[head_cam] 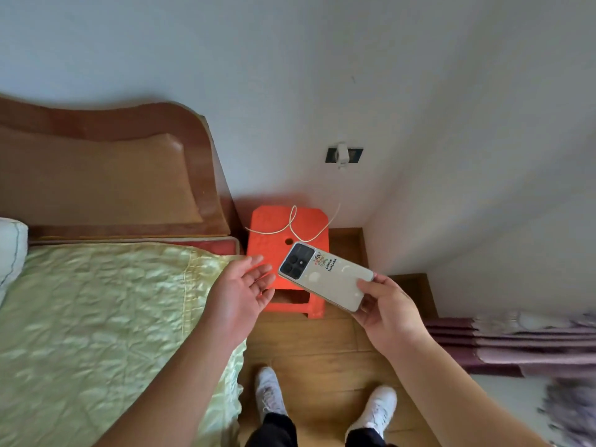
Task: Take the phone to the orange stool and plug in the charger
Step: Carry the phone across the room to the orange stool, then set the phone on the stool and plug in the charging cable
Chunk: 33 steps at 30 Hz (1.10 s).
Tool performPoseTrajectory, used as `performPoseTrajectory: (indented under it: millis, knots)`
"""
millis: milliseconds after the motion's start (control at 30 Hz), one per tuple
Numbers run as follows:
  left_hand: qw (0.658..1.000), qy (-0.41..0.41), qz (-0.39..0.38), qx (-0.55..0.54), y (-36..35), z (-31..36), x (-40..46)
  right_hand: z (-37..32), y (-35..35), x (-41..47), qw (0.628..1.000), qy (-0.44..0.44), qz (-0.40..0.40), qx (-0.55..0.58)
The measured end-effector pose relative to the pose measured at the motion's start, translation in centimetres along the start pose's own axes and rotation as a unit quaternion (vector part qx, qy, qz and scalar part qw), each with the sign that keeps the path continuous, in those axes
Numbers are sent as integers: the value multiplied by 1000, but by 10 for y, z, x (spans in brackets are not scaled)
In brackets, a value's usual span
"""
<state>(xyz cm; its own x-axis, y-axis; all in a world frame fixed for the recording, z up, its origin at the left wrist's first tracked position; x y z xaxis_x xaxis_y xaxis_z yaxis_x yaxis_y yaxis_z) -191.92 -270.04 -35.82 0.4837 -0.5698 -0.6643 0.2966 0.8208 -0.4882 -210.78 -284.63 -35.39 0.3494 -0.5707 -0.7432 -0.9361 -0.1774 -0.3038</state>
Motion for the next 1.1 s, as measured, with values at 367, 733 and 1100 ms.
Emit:
performPoseTrajectory:
  millis: [367, 733, 1100]
  knots:
    - [999, 9, 39, 1, -23, -52, 98, 13, 11, 132, 998, -50, -6, -46]
    - [997, -52, 51, -29, 13, -142, 256, 55, 48, 307, 995, -18, -74, -69]
    - [982, -185, -40, -8, 38, -179, 359, 98, 73, 416, 979, 23, -192, -68]
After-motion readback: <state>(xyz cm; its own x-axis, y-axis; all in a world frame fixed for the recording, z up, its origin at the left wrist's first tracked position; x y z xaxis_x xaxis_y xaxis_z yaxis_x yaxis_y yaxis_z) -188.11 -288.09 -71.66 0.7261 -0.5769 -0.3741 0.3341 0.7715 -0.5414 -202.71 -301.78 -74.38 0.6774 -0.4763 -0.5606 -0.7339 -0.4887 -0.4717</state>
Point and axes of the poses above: each hand's wrist, its own x-axis towards the middle knuckle, its own y-axis out of the back of the hand, z = x × y, the point moved 4 cm from there along x, towards the middle knuckle
